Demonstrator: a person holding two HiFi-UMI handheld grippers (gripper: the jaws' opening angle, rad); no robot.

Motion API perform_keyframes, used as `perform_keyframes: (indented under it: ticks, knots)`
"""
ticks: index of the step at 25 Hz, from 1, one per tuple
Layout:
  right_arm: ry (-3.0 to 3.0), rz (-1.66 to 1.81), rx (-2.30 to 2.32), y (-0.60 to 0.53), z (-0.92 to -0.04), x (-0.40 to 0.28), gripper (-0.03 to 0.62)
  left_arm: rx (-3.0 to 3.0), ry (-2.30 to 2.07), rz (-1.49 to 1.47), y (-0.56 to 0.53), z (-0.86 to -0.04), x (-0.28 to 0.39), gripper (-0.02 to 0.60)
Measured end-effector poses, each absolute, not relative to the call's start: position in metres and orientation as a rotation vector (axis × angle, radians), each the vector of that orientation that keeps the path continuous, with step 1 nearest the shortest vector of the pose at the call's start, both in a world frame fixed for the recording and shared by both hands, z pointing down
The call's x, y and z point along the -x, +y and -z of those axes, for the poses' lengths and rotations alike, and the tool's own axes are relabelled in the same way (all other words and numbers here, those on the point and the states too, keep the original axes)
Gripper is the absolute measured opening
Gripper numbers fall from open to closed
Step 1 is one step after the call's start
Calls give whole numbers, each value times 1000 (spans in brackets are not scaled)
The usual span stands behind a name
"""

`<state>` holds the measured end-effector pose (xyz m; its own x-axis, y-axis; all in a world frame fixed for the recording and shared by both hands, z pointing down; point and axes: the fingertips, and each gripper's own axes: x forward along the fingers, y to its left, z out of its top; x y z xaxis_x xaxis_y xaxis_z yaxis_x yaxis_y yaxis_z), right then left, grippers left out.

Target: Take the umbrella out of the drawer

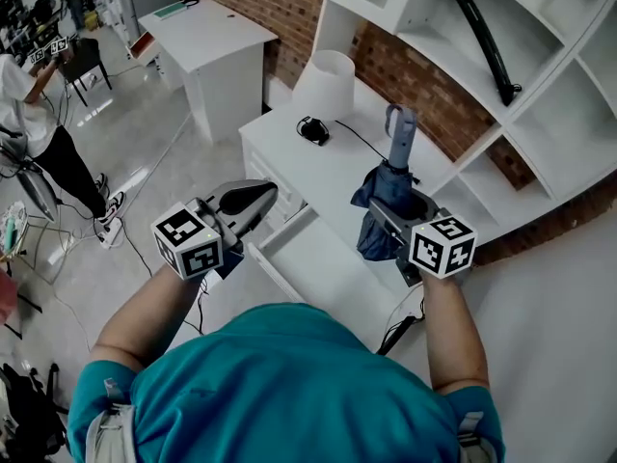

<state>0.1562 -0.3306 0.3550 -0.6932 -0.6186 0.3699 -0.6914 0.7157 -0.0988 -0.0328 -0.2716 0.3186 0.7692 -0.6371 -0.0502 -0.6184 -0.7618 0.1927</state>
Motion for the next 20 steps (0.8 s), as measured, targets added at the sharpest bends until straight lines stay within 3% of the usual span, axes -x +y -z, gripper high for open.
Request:
perform_keyframes:
  ticks: [8, 20]
  knots:
    - [-2736, -205, -1067, -320, -285, -164, 256, -2829, -1030, 164, -272, -282, 38, 14]
    - [-2799, -107, -1102, -316, -251, -170, 256, -2851, -1041, 166, -269, -258, 41, 14]
